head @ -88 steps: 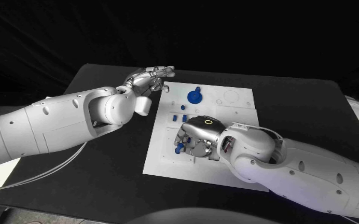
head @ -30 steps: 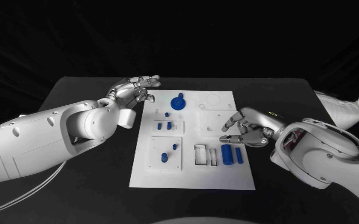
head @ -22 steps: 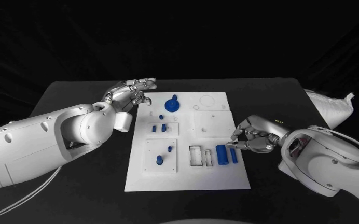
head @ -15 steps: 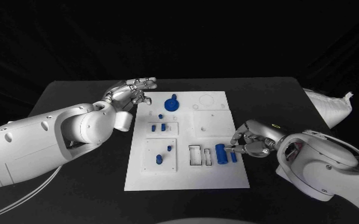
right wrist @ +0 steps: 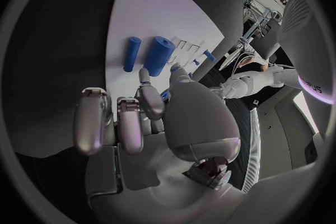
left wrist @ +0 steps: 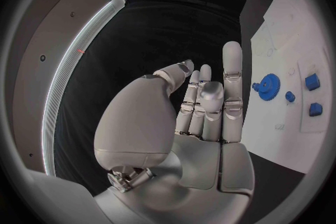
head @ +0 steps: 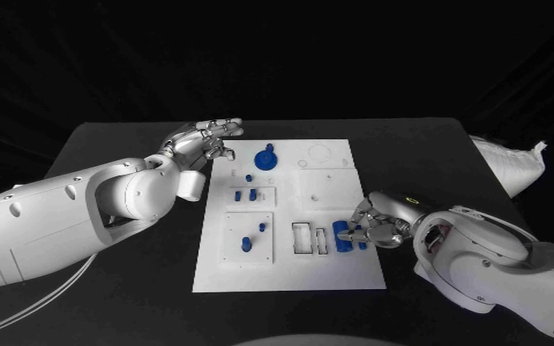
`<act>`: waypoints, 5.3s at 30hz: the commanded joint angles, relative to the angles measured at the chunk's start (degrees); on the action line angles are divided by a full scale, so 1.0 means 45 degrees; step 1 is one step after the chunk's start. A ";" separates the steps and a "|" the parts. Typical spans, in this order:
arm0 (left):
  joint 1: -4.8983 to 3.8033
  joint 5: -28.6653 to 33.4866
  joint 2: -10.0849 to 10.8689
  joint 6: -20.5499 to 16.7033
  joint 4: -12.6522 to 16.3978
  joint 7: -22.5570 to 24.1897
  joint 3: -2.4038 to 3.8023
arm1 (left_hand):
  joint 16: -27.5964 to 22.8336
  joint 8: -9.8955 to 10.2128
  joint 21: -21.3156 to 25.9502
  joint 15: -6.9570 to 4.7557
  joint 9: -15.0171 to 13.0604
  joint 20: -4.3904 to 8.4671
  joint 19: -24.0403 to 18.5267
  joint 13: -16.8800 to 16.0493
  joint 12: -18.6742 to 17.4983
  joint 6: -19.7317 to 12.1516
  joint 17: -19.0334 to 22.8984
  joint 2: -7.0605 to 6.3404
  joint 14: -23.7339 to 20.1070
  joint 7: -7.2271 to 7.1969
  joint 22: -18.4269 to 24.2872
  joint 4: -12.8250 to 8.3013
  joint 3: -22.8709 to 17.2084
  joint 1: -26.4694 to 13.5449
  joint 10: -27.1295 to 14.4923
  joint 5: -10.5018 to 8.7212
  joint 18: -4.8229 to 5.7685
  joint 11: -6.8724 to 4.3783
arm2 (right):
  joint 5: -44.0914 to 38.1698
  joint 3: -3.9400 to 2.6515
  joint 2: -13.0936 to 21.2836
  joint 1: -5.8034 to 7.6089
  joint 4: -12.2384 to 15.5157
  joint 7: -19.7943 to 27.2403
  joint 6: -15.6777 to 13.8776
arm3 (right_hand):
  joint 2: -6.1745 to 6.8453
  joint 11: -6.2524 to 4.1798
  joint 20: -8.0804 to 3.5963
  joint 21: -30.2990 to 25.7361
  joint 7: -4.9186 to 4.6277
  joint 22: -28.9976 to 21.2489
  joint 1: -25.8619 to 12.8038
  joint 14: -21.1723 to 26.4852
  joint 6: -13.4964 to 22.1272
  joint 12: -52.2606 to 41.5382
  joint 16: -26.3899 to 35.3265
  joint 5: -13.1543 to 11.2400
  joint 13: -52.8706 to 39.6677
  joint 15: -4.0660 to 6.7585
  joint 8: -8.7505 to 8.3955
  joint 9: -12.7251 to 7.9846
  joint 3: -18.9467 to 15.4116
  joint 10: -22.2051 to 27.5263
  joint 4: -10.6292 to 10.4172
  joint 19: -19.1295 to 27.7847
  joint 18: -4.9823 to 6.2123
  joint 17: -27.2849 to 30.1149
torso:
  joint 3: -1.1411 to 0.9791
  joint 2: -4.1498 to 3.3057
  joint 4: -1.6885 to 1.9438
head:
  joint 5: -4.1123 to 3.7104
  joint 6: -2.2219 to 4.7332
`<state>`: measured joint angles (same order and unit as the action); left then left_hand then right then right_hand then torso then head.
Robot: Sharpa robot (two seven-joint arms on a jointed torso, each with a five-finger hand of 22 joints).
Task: Assemble the parts on the task board
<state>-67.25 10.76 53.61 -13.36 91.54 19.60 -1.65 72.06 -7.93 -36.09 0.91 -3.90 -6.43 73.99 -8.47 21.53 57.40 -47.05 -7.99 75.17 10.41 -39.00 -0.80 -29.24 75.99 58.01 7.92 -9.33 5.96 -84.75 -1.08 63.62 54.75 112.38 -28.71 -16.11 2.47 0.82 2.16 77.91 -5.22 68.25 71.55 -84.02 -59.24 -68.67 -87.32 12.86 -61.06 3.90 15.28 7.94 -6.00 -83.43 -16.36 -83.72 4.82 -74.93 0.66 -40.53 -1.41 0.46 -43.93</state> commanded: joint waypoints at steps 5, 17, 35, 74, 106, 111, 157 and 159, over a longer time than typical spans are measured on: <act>0.0004 -0.0066 -0.0024 0.0243 0.0017 0.0109 0.0006 | -0.0020 -0.0072 0.0043 0.0020 -0.0014 0.0007 -0.0056 -0.0018 0.0060 -0.0076 0.0026 0.0064 -0.0093 0.0015 0.0016 -0.0061 0.0005 0.0072 -0.0096 0.0040 -0.0240 0.0036 | -0.0441 0.0001 -0.0226 -0.0058 -0.0226 -0.0315 0.0623 | -0.0079 -0.0081 -0.0023 0.0036 0.0009 0.0005 0.0036 -0.1108 0.0119 -0.2235 -0.0038 0.0087 -0.3689 -0.0049 0.0057 0.0022 -0.0068 -0.0224 -0.0008 -0.0055 -0.0133 -0.2221 | 0.0014 0.0008 0.0014 | -0.0010 -0.0006; 0.0006 -0.0066 -0.0005 0.0274 0.0016 0.0094 0.0004 | -0.0022 -0.0076 0.0043 0.0023 -0.0014 0.0006 -0.0058 -0.0018 0.0071 -0.0080 0.0041 0.0057 -0.0099 0.0018 0.0015 -0.0060 0.0010 0.0060 -0.0107 0.0038 -0.0239 0.0039 | -0.0537 0.0000 -0.0955 -0.0355 -0.0887 -0.0273 0.1179 | -0.0156 -0.0084 -0.0022 0.0049 0.0014 0.0033 0.0175 -0.1113 0.0134 -0.2229 -0.0054 0.0178 -0.3725 -0.0048 0.0148 0.0059 -0.0107 -0.0211 0.0031 -0.0052 -0.0137 -0.2255 | 0.0014 0.0006 0.0011 | -0.0005 -0.0003; 0.0010 -0.0066 0.0061 0.0291 0.0029 0.0055 0.0002 | -0.0022 -0.0076 0.0043 0.0023 -0.0014 0.0006 -0.0058 -0.0018 0.0071 -0.0080 0.0041 0.0057 -0.0099 0.0018 0.0015 -0.0060 0.0010 0.0060 -0.0107 0.0038 -0.0239 0.0039 | -0.0940 -0.0070 -0.1188 -0.0662 -0.0863 -0.0390 0.0107 | -0.0624 -0.0219 -0.0097 0.0153 0.0171 0.0216 0.0970 -0.1130 -0.0188 -0.2238 -0.0105 0.1051 -0.3913 0.0056 0.0702 0.0347 -0.0080 -0.0250 0.0315 -0.0089 -0.0163 -0.2363 | 0.0017 0.0030 -0.0013 | 0.0090 -0.0038; 0.0022 -0.0066 -0.0015 0.0421 0.0064 0.0048 -0.0002 | -0.0028 -0.0087 0.0045 0.0027 -0.0013 0.0003 -0.0064 -0.0017 0.0094 -0.0089 0.0071 0.0052 -0.0114 0.0021 0.0016 -0.0061 0.0015 0.0043 -0.0132 0.0036 -0.0238 0.0043 | 0.1385 -0.0312 -0.2161 -0.0012 -0.0303 -0.1192 0.0155 | -0.0846 -0.0405 -0.0240 0.0293 0.0385 0.0463 0.0852 -0.1163 -0.0521 -0.2124 -0.0186 0.1737 -0.4004 0.0212 0.1061 0.0701 -0.0375 -0.0331 0.0085 -0.0163 -0.0206 -0.2538 | 0.0043 0.0010 -0.0005 | 0.0137 -0.0017; 0.0022 -0.0067 0.0004 0.0446 0.0097 0.0060 -0.0002 | -0.0021 -0.0114 0.0048 0.0033 -0.0013 -0.0002 -0.0078 -0.0011 0.0140 -0.0102 0.0093 0.0039 -0.0132 0.0017 0.0016 -0.0086 0.0013 0.0036 -0.0200 0.0036 -0.0237 0.0048 | 0.0582 -0.0266 -0.3023 -0.0094 -0.1009 -0.1298 0.0169 | -0.1272 -0.0547 -0.0350 0.0238 0.0562 0.0430 -0.1277 -0.1148 -0.0820 -0.1729 -0.0142 -0.0762 -0.3923 0.0331 0.1224 0.1192 -0.1663 -0.0340 -0.0066 -0.0133 -0.0197 -0.2489 | 0.0027 0.0015 -0.0023 | 0.0224 -0.0100; 0.0022 -0.0067 0.0017 0.0433 0.0102 0.0060 -0.0002 | -0.0021 -0.0114 0.0048 0.0033 -0.0013 -0.0002 -0.0078 -0.0011 0.0140 -0.0102 0.0093 0.0039 -0.0132 0.0017 0.0016 -0.0086 0.0013 0.0036 -0.0200 0.0036 -0.0237 0.0048 | 0.0310 -0.0265 -0.3007 -0.0101 -0.0952 -0.1287 0.0135 | -0.1190 -0.0567 -0.0370 0.0195 0.0582 0.0384 -0.1881 -0.1140 -0.0824 -0.1604 -0.0114 -0.1525 -0.3902 0.0347 0.1261 0.1333 -0.2139 -0.0326 -0.0078 -0.0119 -0.0188 -0.2451 | 0.0028 0.0020 -0.0022 | 0.0210 -0.0087; 0.0022 -0.0067 0.0088 0.0394 0.0097 -0.0003 -0.0004 | -0.0017 -0.0134 0.0048 0.0035 -0.0014 -0.0005 -0.0084 -0.0009 0.0171 -0.0105 0.0107 0.0050 -0.0141 0.0015 0.0016 -0.0093 0.0007 0.0030 -0.0231 0.0038 -0.0237 0.0048 | -0.0145 -0.0268 -0.2742 -0.0345 -0.0681 -0.1119 0.1183 | -0.0881 -0.0636 -0.0432 0.0364 0.0647 0.0752 0.0536 -0.1191 -0.0841 -0.1520 -0.0227 -0.2105 -0.4099 0.0410 0.1564 0.1961 -0.1657 -0.0478 0.1537 -0.0223 -0.0255 -0.2691 | 0.0027 0.0021 -0.0022 | 0.0206 -0.0159; 0.0022 -0.0067 0.0093 0.0396 0.0097 -0.0012 -0.0004 | -0.0017 -0.0134 0.0048 0.0035 -0.0014 -0.0005 -0.0084 -0.0009 0.0171 -0.0105 0.0107 0.0050 -0.0141 0.0015 0.0016 -0.0093 0.0007 0.0030 -0.0231 0.0038 -0.0237 0.0048 | -0.0128 -0.0268 -0.2695 -0.0354 -0.0616 -0.1089 0.1177 | -0.0780 -0.0627 -0.0429 0.0353 0.0638 0.0738 0.0501 -0.1187 -0.0824 -0.1508 -0.0218 -0.2151 -0.4097 0.0402 0.1566 0.1977 -0.1708 -0.0473 0.1552 -0.0214 -0.0252 -0.2677 | 0.0027 0.0019 -0.0019 | 0.0199 -0.0165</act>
<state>-67.13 10.68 54.03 -12.45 91.84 19.41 -1.69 72.06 -8.17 -36.10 1.13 -3.90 -6.43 73.99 -8.44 22.16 57.40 -46.61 -7.99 74.95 10.41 -39.01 -0.80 -29.24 75.99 57.43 7.92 -9.33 6.13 -84.72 -2.31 51.37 53.26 109.34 -34.03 -12.35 -1.40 -1.61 0.51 79.43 -2.45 71.65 73.72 -83.91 -63.05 -75.66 -88.21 3.38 -78.80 5.61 21.96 16.79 -13.52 -83.83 -9.58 -84.11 4.82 -74.95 0.79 -40.47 -1.50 1.38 -44.63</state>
